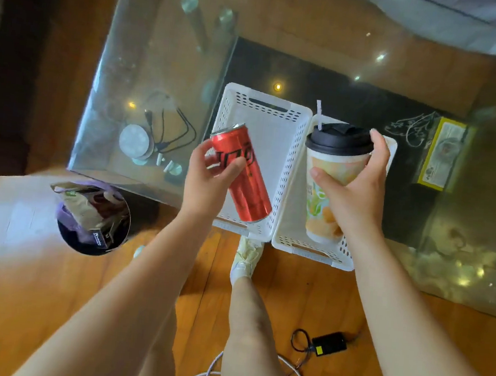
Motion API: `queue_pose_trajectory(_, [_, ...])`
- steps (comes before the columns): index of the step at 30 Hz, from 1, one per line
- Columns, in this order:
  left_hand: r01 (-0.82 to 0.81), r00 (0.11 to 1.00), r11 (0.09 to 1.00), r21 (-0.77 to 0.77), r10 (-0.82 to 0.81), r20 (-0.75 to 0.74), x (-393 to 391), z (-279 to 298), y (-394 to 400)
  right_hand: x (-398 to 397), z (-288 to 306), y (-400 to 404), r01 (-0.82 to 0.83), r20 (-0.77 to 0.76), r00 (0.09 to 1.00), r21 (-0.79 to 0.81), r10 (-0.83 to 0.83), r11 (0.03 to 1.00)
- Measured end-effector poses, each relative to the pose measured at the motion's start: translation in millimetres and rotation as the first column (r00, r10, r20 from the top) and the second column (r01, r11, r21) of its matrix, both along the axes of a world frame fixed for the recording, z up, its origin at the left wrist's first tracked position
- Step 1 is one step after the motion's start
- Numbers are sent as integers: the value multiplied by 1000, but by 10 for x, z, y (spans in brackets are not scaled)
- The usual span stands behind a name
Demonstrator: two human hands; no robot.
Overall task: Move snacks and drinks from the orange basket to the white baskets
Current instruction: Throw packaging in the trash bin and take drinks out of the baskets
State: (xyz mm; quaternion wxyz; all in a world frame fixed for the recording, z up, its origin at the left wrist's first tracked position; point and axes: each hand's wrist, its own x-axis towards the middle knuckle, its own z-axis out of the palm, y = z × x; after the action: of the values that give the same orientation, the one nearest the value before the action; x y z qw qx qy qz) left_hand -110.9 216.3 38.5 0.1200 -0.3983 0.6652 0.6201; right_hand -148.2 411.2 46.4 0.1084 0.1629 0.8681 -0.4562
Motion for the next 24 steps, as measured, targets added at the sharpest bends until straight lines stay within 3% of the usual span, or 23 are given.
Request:
queue_pose_trajectory(4, [-206, 978, 977, 57, 208, -33, 536, 142, -393, 164, 255, -420, -117, -34, 993, -44, 116, 992])
queue_pose_trajectory(10, [-478, 878, 878, 33, 476, 50, 1440, 198, -1170, 655, 440, -1296, -318, -10, 947, -172, 321, 932])
queue_pose_trajectory(16, [-554, 823, 831, -49, 555, 118, 2311, 142, -2075, 1217, 326, -2282, -469, 52, 869, -229, 492, 853])
queue_pose_trajectory(24, [-538, 821, 833, -130, 552, 145, 3077, -196, -3088, 1772, -195, -3502, -420, 102, 884, -249, 455, 872])
